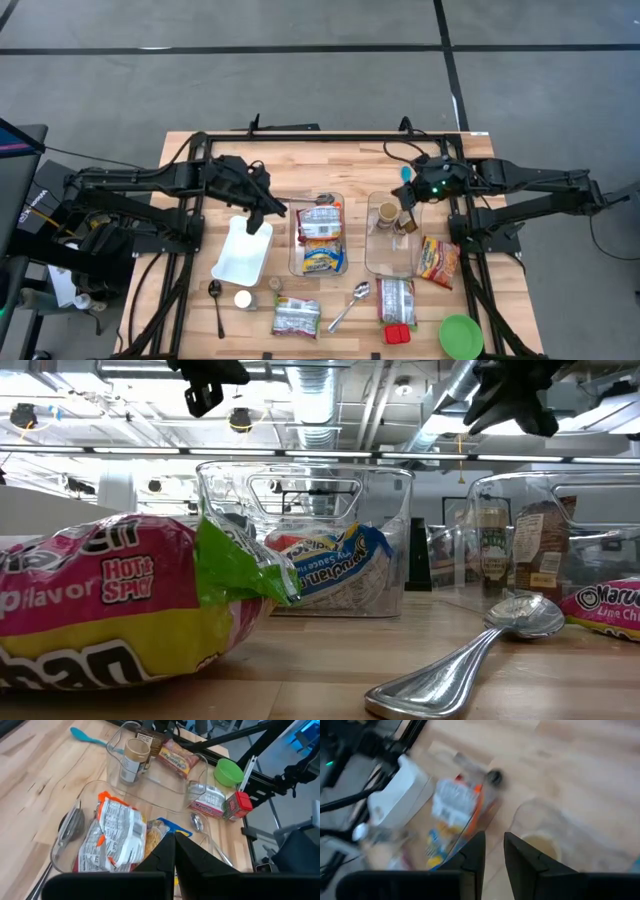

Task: Pick & Place Food Item
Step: Put the red spice can into the right transparent bin

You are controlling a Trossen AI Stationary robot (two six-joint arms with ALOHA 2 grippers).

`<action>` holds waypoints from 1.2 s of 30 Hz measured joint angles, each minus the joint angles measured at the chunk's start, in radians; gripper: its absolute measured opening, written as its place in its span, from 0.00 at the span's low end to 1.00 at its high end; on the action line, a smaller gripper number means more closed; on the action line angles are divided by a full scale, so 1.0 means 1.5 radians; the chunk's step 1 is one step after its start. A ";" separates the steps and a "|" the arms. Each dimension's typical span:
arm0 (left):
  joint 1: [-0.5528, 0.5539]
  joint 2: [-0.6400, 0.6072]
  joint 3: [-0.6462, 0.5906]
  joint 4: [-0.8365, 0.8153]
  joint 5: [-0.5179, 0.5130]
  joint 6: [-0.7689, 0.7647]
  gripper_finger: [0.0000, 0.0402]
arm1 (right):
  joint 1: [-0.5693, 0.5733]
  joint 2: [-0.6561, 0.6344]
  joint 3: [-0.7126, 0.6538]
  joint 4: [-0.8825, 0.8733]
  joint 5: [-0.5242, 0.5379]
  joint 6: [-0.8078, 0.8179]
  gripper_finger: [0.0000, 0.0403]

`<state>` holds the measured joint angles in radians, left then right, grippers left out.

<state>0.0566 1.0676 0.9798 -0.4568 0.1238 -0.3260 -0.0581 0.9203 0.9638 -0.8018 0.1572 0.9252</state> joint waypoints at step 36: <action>0.001 0.000 0.000 0.008 0.001 0.009 0.00 | 0.499 0.023 0.000 -0.022 0.124 0.344 0.00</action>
<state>0.0574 1.0676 0.9798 -0.4447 0.1249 -0.3119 0.6903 0.9548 0.9634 -0.8348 0.3434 1.4407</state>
